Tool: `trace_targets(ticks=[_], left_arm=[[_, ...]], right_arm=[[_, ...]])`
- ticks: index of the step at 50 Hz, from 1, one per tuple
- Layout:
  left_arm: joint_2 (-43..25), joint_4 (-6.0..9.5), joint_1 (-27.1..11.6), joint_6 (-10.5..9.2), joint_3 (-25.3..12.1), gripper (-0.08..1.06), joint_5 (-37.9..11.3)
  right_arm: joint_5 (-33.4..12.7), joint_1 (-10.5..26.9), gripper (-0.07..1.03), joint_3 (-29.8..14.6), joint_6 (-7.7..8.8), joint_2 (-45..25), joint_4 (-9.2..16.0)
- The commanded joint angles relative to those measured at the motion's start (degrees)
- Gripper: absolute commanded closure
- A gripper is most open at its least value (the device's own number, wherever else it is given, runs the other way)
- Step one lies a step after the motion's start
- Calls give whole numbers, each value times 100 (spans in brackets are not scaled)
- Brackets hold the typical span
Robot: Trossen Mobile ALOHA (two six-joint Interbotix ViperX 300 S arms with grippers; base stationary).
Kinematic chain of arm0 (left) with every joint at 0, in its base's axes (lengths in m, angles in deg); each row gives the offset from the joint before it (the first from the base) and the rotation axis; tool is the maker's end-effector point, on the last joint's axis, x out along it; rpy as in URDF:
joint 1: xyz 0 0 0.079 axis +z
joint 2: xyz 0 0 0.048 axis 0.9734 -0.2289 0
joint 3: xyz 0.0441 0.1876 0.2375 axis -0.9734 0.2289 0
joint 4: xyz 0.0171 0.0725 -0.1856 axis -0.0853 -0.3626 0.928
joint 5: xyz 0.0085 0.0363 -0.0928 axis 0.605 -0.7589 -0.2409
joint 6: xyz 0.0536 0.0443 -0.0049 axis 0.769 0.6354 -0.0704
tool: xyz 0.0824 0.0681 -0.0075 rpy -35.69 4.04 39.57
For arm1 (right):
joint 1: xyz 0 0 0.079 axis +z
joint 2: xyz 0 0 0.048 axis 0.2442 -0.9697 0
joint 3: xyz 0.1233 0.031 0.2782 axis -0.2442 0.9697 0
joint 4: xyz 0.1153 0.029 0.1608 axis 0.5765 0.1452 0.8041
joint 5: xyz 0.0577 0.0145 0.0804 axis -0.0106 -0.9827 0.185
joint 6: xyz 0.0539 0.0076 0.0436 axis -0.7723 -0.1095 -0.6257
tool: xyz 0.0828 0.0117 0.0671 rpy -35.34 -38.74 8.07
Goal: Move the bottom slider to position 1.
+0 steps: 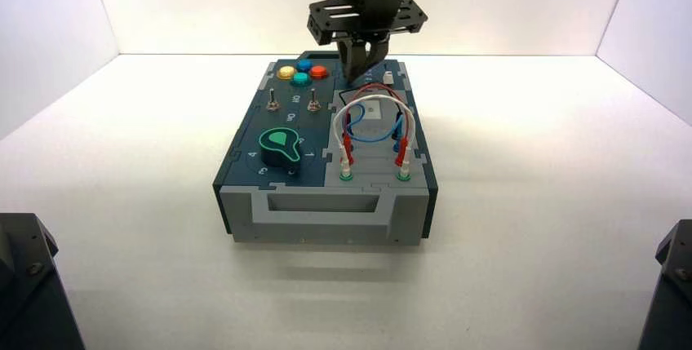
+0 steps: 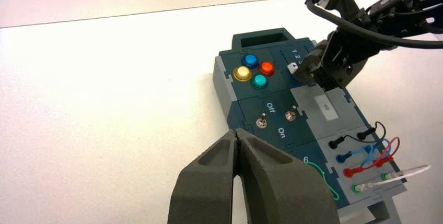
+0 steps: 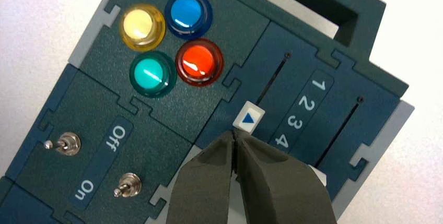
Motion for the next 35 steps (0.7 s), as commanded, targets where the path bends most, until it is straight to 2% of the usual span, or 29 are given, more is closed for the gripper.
trace_targets(ticks=[1,17,35], left_arm=[[-62,9,-35,0,-97,101,62],[-62,9,-35,9,-97,101,62],[-88,9,-35,9,-97,101,62]], right_arm=[[-44,-62,98,-211,18,62,-26],[-62,-237,98,-237,26,35,-70],[-114,-246,98,-316,35,-26,-88]])
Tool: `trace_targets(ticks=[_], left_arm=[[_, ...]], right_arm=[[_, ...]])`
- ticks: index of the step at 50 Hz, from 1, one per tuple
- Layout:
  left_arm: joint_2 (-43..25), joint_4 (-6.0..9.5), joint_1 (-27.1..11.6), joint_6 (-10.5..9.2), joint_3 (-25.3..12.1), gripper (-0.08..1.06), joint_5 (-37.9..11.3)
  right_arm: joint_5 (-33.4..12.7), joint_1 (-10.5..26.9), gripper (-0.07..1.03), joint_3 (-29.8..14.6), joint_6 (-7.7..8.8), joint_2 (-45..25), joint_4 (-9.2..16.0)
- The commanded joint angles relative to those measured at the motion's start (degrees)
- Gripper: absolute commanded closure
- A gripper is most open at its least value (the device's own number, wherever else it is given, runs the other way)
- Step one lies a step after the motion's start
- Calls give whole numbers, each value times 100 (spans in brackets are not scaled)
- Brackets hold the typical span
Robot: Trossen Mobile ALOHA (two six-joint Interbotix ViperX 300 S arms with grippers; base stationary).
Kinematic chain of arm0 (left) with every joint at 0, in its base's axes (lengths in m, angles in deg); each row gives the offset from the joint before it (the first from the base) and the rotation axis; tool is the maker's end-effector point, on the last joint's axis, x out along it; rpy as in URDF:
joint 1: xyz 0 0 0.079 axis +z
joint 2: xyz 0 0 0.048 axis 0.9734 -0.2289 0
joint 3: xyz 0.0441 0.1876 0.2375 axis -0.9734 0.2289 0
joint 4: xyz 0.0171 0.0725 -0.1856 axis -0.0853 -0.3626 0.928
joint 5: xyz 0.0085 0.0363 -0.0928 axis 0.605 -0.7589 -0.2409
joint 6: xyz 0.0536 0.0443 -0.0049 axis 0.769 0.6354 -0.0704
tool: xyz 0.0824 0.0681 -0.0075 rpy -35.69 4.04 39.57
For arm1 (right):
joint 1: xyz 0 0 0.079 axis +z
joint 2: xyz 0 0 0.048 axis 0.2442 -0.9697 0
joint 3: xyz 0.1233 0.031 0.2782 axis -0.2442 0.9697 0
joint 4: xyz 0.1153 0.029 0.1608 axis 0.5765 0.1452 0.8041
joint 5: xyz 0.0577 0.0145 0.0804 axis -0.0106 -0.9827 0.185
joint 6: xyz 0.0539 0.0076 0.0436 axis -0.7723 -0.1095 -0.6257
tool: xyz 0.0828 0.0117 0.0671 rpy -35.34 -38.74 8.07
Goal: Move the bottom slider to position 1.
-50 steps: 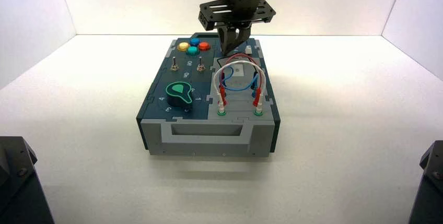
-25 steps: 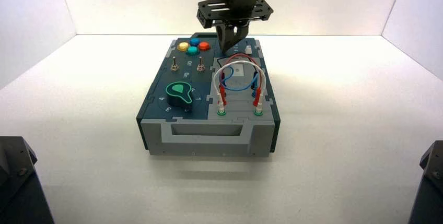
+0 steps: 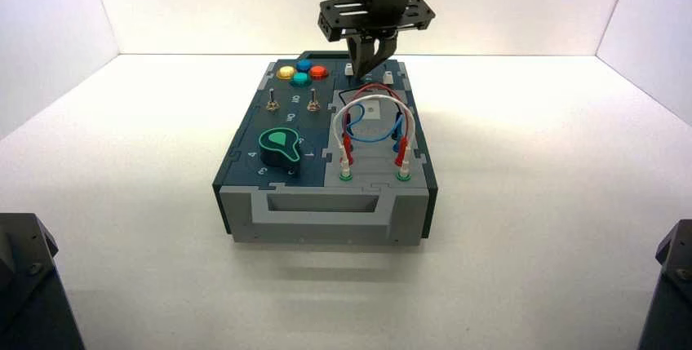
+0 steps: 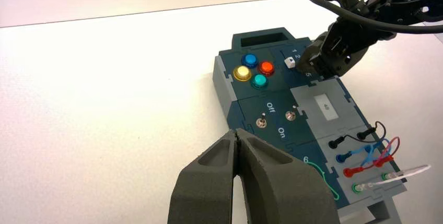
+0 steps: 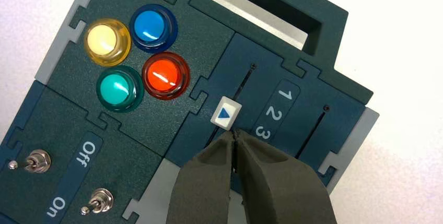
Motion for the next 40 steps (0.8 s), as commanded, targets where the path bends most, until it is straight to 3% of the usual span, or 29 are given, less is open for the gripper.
trace_targets(ticks=[1,40], left_arm=[[-79,9,-35,9,-105,101,62],[-88,9,-35,18,-105,101,62]], right_arm=[[-35,-18,98,-176,18,70,-9],[-229,-9,98,-483,26,-123,0]])
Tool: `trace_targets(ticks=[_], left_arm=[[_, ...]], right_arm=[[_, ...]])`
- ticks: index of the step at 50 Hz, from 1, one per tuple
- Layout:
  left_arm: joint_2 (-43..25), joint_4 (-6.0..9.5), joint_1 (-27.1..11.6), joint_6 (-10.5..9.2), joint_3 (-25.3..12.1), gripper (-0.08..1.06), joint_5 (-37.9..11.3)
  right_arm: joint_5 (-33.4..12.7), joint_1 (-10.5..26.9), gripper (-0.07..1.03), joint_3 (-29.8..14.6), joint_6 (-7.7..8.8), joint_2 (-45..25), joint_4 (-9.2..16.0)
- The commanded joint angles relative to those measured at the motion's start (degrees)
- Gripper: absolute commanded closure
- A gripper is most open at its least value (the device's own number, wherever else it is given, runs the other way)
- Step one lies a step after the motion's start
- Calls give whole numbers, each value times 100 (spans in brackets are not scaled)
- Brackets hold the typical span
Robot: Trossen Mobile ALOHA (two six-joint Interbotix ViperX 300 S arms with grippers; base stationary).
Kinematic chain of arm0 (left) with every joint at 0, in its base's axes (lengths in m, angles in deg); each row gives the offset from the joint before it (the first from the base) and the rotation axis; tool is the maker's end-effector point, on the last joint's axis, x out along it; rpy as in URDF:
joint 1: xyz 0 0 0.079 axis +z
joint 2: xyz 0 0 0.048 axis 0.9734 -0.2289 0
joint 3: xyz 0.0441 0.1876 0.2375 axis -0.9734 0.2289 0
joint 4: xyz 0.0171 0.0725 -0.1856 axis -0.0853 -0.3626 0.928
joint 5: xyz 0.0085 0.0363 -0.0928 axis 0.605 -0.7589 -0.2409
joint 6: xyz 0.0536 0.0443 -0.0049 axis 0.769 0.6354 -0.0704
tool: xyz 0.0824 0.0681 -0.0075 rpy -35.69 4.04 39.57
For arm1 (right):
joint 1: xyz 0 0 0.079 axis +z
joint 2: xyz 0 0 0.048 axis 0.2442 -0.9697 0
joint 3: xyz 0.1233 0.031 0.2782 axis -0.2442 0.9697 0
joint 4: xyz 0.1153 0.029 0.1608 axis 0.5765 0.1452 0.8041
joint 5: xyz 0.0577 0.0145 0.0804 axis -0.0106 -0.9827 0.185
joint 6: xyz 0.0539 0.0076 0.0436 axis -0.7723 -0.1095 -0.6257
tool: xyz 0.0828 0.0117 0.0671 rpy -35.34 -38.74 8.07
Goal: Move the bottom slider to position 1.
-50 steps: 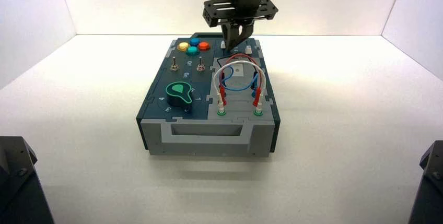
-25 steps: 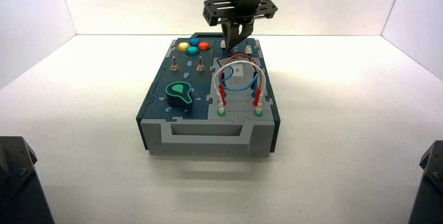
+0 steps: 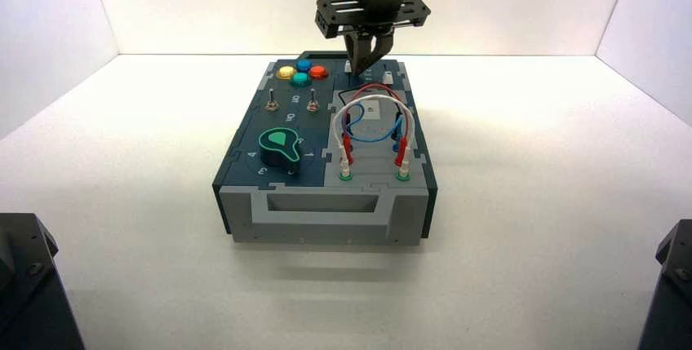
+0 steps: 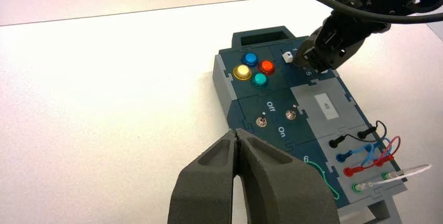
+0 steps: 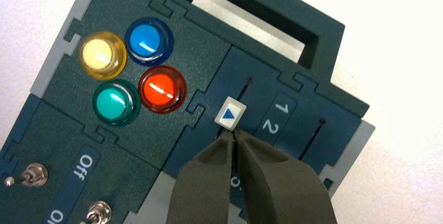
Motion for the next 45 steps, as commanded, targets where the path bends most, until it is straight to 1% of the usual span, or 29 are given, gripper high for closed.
trace_targets(ticks=[1,29,45], left_arm=[[-53,9,-35,18,-114,101,70],[-53,0,-35,18,-105,101,70],[-53,0,-35,18,-105,101,62]], right_arm=[[9,26,98,-158,18,62,26],[-26,26,98,-360,18,-88,18],[-123,26,98,-510,26,-211,18]])
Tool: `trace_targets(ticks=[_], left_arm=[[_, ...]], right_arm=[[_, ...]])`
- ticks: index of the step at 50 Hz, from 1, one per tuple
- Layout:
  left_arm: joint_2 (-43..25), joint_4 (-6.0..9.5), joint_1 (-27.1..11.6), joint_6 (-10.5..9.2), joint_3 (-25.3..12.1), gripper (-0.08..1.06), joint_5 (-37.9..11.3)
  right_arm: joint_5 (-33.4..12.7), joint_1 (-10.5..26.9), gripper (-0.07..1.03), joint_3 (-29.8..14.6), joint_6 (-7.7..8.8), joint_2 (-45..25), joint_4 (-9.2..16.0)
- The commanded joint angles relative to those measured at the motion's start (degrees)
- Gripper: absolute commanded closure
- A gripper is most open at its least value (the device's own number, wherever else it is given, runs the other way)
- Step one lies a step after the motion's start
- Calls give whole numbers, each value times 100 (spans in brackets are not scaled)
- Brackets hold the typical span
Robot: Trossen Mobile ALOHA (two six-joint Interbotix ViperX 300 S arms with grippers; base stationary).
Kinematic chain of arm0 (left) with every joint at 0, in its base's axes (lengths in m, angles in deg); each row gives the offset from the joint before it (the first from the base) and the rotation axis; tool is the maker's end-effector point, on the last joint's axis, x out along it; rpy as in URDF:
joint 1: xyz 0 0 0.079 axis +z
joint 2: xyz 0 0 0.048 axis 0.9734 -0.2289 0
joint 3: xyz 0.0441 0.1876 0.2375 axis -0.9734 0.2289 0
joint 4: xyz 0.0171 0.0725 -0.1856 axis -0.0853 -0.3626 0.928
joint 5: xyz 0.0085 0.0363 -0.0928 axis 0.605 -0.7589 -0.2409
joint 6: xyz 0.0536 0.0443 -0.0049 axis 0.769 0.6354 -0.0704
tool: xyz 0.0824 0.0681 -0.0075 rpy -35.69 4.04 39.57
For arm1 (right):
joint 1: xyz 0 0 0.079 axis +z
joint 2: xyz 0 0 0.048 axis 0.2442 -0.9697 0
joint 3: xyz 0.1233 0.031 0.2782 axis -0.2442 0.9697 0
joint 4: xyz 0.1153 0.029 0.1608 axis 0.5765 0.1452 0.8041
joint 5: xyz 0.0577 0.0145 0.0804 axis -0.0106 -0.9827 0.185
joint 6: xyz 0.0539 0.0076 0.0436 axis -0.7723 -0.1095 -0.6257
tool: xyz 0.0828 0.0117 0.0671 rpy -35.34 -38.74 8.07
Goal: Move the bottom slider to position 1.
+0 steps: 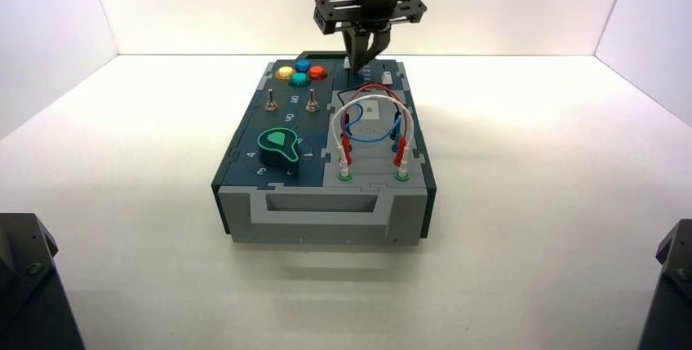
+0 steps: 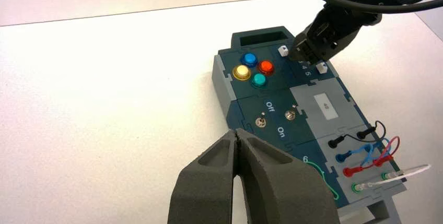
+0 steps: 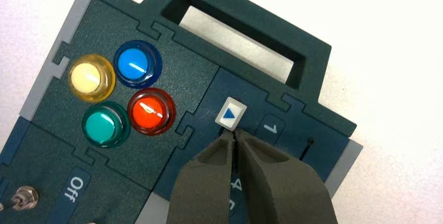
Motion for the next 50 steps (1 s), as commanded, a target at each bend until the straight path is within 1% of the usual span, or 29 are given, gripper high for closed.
trace_targets(ticks=[1,24,33,40,50], left_arm=[[-53,0,-35,9,-105,101,62],[-53,0,-35,0,-105,101,62],[-53,0,-35,9,-105,101,62],[-53,0,-35,9,-114,101,62],[-18,0,-35,18,-114,101,62]], right_arm=[[35,62,98,-149,26,26,26],[35,62,98,-229,26,-62,35],[-70,62,98,-255,26,-88,26],[-114,62,98,-176,26,-26,26],[-167,62,98,105,26,255,35]])
